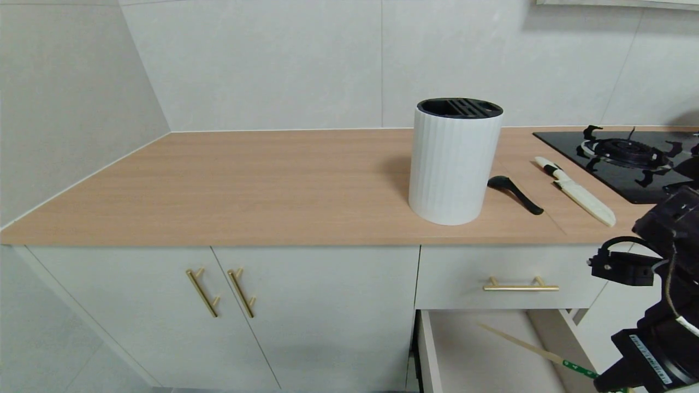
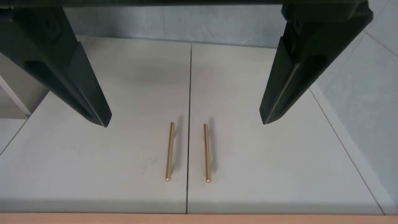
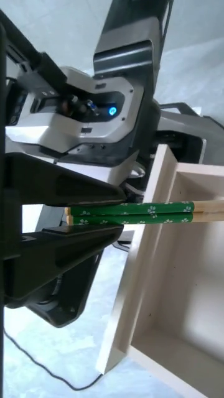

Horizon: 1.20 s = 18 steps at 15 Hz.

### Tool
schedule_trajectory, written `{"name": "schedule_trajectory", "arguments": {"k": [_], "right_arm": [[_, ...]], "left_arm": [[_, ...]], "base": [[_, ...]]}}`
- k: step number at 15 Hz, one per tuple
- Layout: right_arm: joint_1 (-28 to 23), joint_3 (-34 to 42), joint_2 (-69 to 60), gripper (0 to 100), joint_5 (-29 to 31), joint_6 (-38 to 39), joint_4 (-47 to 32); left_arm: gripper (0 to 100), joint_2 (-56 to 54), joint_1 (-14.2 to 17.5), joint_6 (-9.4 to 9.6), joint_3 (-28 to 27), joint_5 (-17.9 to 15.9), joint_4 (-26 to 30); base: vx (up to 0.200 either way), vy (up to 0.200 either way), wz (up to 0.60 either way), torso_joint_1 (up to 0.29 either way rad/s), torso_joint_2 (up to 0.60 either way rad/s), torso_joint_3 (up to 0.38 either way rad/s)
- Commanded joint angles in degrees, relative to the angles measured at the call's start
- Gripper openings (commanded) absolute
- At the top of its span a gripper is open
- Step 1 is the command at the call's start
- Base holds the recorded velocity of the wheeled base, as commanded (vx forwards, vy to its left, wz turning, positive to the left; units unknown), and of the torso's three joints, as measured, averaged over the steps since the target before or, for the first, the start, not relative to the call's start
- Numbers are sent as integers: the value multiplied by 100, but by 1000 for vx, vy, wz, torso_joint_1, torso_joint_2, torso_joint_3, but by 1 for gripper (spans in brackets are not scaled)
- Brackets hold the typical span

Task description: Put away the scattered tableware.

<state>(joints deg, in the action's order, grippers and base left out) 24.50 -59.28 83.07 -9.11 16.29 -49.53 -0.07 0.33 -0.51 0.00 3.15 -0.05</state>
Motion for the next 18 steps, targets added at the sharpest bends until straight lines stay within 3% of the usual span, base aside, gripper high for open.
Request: {"name": "schedule_trajectory", "arguments": {"k": [1, 8, 18], "right_arm": [[11, 22, 403, 0, 58, 50, 154], [11, 31, 561, 0, 155, 261, 383], [11, 110, 544, 0, 278, 261, 559]], "left_arm": [[100, 7, 2, -2, 0, 2, -4], [100, 7, 2, -2, 0, 2, -4], [100, 7, 2, -2, 0, 2, -4]], "base": [[0, 0, 0, 0, 0, 0], [0, 0, 0, -19, 42, 29], [0, 0, 0, -153, 444, 288]]}}
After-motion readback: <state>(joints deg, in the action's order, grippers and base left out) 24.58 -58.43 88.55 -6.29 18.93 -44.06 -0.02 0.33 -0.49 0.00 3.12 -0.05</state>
